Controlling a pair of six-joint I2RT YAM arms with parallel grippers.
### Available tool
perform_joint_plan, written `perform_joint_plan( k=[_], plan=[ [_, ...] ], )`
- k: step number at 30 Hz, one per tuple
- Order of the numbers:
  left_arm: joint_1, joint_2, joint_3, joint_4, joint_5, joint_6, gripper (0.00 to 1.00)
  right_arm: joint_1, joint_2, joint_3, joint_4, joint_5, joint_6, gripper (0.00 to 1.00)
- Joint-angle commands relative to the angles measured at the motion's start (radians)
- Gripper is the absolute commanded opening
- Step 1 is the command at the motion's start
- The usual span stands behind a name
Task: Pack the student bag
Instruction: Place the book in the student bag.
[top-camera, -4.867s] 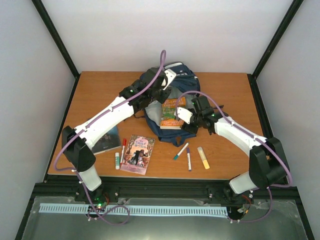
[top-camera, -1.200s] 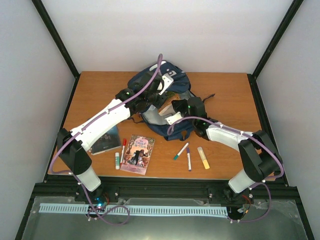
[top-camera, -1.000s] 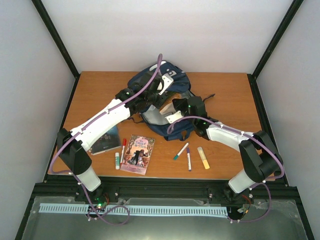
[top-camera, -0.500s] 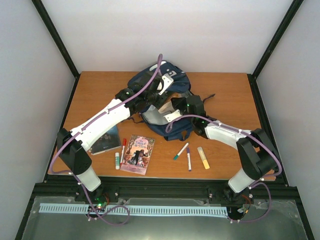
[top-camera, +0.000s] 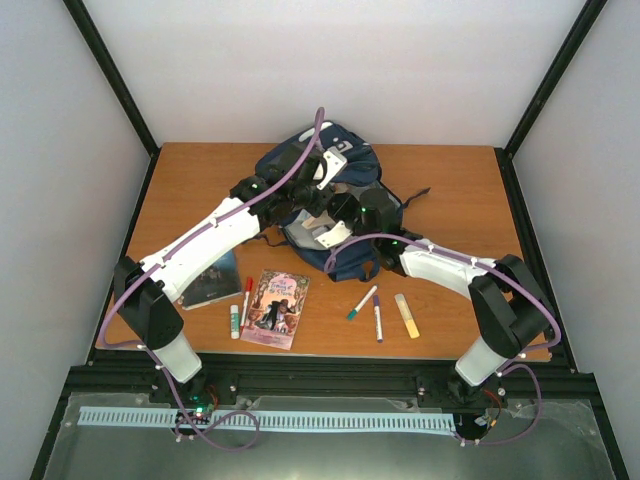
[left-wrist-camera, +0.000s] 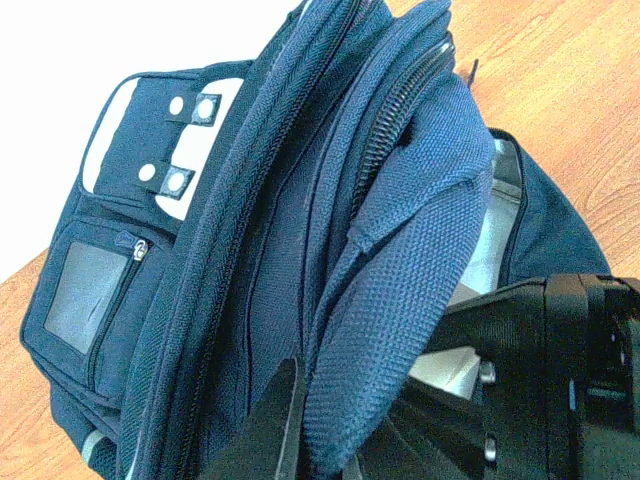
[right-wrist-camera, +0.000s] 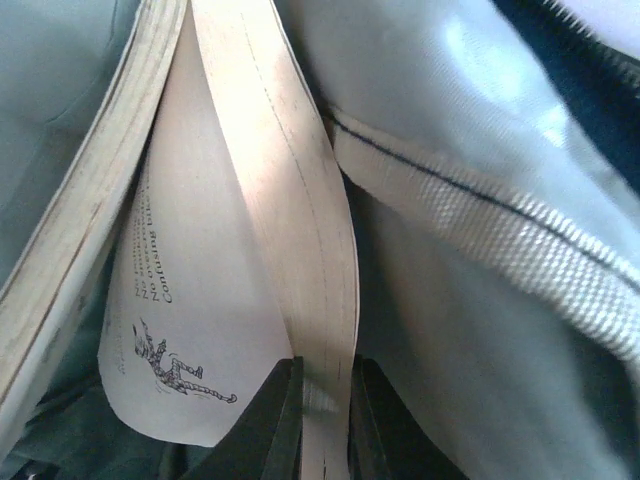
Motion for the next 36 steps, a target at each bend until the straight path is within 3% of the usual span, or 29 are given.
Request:
perform_joint_plan(
  k=[1,12,19,27,29,31,36],
  plan=[
    [0.003,-0.045,0.021,0.066,0.026,0.003,0.01,0.021,-0.013,0.063,0.064,-0.027,-0.058,0.03],
    [0.004,-0.060,0.029,0.049,0.066,-0.009,0.01,-0.073,0.050,-0.018,-0.005,-0.067,0.000,0.03],
    [0.003,-0.060,0.032,0.034,0.118,-0.015,0.01,-0.123,0.145,0.035,-0.024,-0.105,0.078,0.07],
    [0.003,-0.040,0.064,0.005,0.135,-0.009,0.01,-0.129,0.326,0.130,0.068,-0.052,0.171,0.08],
    [0.004,-0.039,0.065,0.003,0.138,-0.009,0.01,-0.139,0.356,0.149,0.084,-0.042,0.189,0.14],
    [0.004,-0.039,0.064,0.003,0.138,-0.011,0.01,-0.145,0.353,0.129,0.093,-0.044,0.188,0.26],
    [0.003,-0.020,0.071,-0.009,0.136,-0.037,0.01,-0.147,0.181,0.007,-0.036,-0.106,0.261,0.46]
  ],
)
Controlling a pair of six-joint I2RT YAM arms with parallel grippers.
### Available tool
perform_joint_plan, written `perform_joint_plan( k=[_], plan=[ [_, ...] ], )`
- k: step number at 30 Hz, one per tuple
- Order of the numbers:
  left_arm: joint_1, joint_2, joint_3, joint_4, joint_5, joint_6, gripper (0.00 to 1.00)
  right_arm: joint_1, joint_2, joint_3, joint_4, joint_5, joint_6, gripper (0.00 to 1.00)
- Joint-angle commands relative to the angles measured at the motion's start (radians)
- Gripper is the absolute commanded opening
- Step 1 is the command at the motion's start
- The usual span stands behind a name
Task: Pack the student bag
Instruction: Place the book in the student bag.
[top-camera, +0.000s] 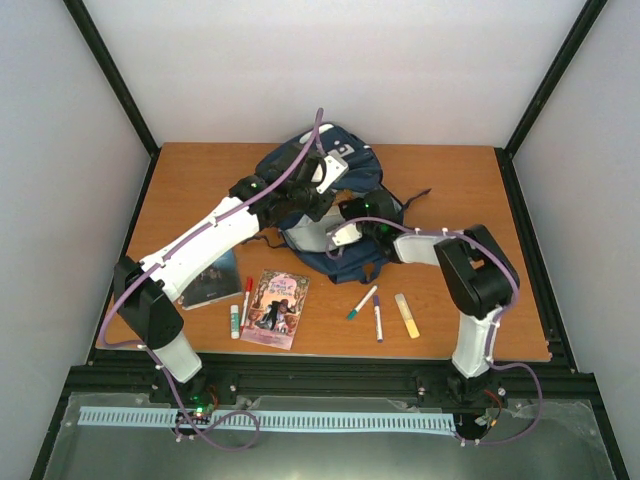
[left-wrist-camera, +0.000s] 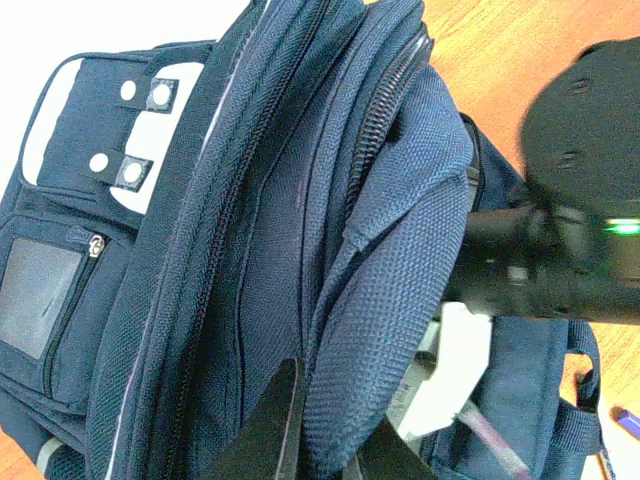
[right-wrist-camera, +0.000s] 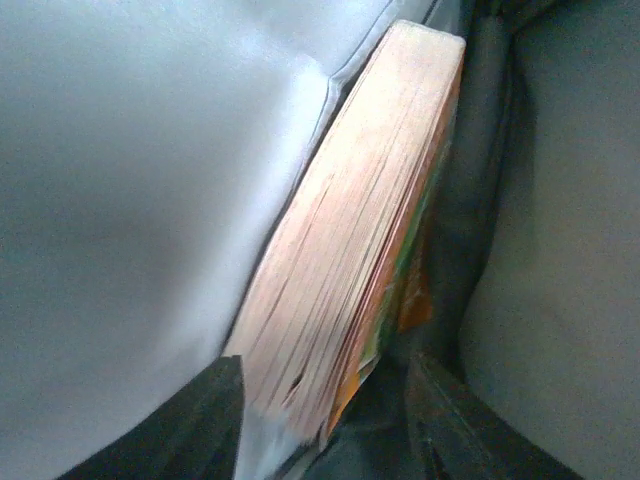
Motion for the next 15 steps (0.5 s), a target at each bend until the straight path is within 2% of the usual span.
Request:
perform_joint_plan(
  k=[1,6,7,11,13,15],
  plan=[
    [-0.003,-0.015,0.072,0.028,0.045,-0.043,0.01,-0.005,-0.180,-0.083,-0.122,-0.062,0.100,0.48],
    [-0.003,-0.008,0.035,0.010,0.065,-0.097,0.10,-0.006,-0.413,-0.190,-0.364,-0.095,0.251,0.53],
    [-0.003,-0.014,0.015,0.014,0.070,-0.107,0.16,-0.006,-0.455,-0.214,-0.412,-0.101,0.286,0.53],
    [-0.003,-0.065,-0.086,0.033,0.146,-0.125,0.53,-0.020,-0.609,-0.259,-0.620,-0.141,0.509,0.54],
    [-0.003,-0.110,-0.146,0.050,0.171,-0.153,0.63,-0.040,-0.683,-0.263,-0.729,-0.204,0.633,0.54],
    [-0.002,-0.168,-0.214,0.061,0.174,-0.190,0.69,-0.046,-0.756,-0.274,-0.825,-0.228,0.689,0.55]
  ],
)
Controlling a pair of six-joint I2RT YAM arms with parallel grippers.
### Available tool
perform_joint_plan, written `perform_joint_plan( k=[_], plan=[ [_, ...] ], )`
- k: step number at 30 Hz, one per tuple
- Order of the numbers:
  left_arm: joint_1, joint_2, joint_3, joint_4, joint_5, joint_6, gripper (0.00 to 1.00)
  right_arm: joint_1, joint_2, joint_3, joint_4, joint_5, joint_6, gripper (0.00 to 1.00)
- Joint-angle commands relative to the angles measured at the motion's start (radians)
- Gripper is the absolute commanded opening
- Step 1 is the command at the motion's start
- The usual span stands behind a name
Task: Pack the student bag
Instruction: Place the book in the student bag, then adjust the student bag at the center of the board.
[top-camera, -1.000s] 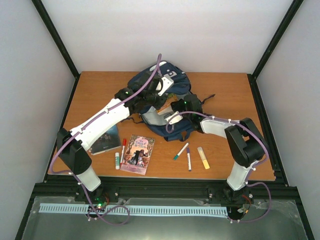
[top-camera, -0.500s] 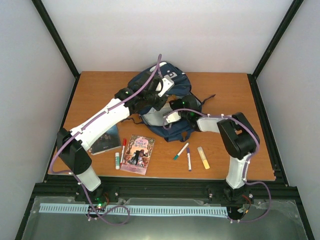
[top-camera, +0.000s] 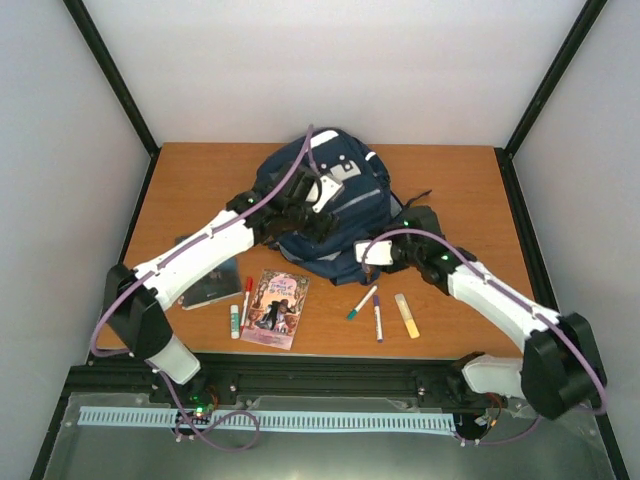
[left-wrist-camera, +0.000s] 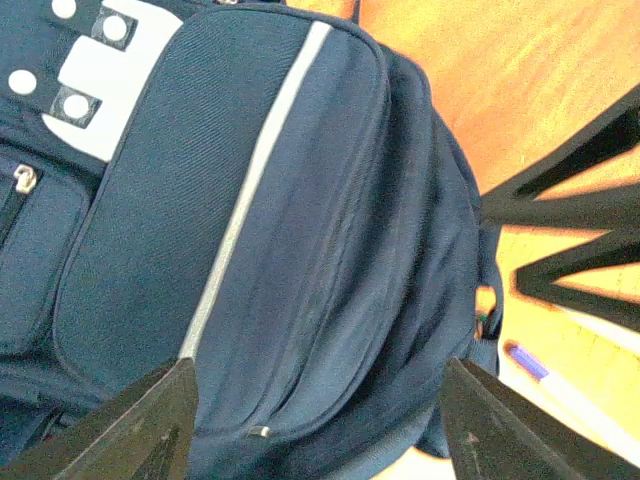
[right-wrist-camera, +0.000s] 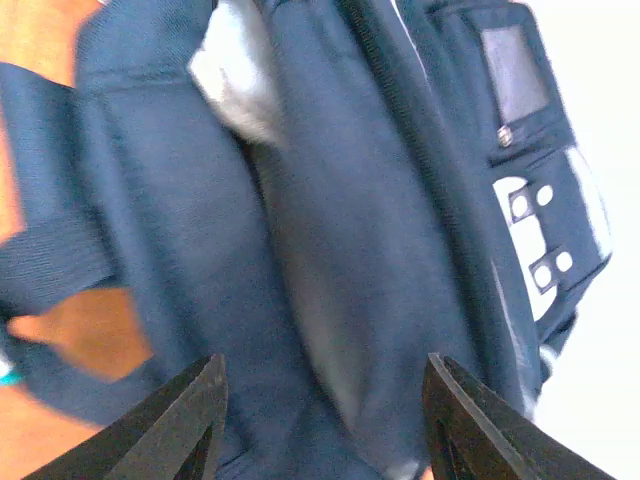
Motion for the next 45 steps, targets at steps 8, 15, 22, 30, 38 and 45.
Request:
perform_joint_plan(
  k=[8,15,22,30,38,45],
  plan=[
    [0.121,-0.295,-0.283,0.079,0.001,-0.373,0.85,-0.072,-0.301,-0.059,-0.375,-0.148,0.490,0.57],
    [0.303,-0.313,-0.400,0.160,0.053,-0.547,0.98,-0.270,-0.133,0.098,-0.277,-0.299,0.875,0.61],
    [0.449,-0.172,-0.393,0.268,0.129,-0.707,1.00,-0.384,0.111,0.235,-0.187,-0.365,1.183,0.71],
    [0.501,0.143,-0.329,0.437,0.236,-0.853,0.98,-0.415,0.437,0.423,-0.202,-0.387,1.322,0.71],
    [0.444,0.367,-0.170,0.533,0.387,-0.878,0.88,-0.415,0.465,0.360,-0.200,-0.436,1.319,0.70],
    [0.316,0.599,0.187,0.401,0.372,-0.834,0.88,-0.436,0.480,0.363,-0.263,-0.400,1.313,0.63]
  ],
)
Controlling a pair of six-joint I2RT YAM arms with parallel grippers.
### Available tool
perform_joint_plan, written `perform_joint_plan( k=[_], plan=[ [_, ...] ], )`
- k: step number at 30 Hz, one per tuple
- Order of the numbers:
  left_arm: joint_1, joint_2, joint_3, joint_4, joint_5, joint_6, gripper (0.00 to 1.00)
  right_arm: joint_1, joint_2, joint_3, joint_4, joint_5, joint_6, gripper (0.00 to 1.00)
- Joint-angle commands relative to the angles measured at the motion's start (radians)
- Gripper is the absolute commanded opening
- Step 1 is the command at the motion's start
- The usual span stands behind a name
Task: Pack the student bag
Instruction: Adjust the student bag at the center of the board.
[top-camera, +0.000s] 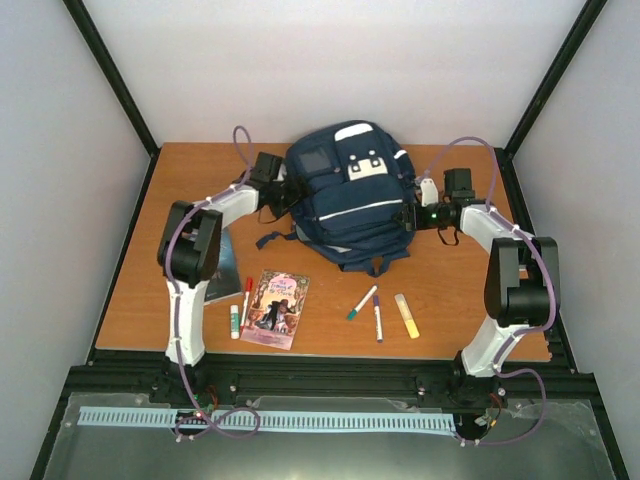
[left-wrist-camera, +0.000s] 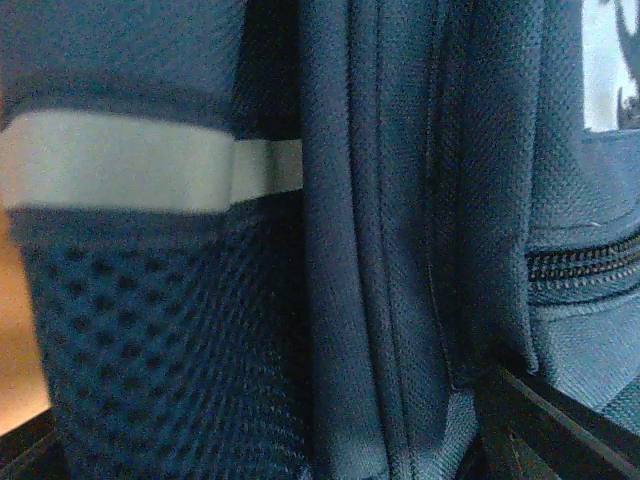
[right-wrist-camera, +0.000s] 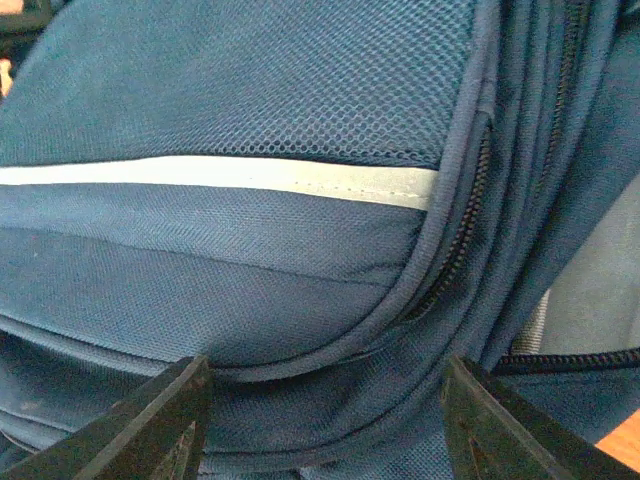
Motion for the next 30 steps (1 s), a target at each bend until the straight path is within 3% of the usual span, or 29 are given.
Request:
perform_joint_plan(
  k=[1,8,12,14,21,25,30],
  plan=[
    [-0.101,0.123,0.230,-0.015,0.068,0.011,0.88,-0.024,0.006,-0.011,-0.046,-0.017,0.008,0.62],
    [-0.102,0.195,0.353,-0.089,0.046,0.053,0.88,-0.053,-0.036,-0.052,-0.106,-0.070,-0.001,0.56],
    [-0.102,0.099,0.335,-0.176,-0.014,0.183,0.90,-0.055,-0.059,-0.068,-0.146,-0.086,-0.035,0.55],
    [-0.102,0.030,0.344,-0.266,-0.101,0.237,0.99,-0.072,-0.082,-0.060,-0.145,-0.076,-0.031,0.55],
    [-0.086,-0.227,0.351,-0.470,-0.305,0.385,1.00,-0.140,-0.276,-0.027,-0.171,-0.026,-0.067,0.66],
    [-0.086,-0.379,0.234,-0.465,-0.344,0.455,1.00,-0.140,-0.403,-0.034,-0.175,-0.059,-0.126,0.69],
    [-0.088,-0.588,-0.032,-0.358,-0.297,0.512,1.00,-0.115,-0.508,-0.064,-0.170,-0.114,-0.197,0.70]
  ],
)
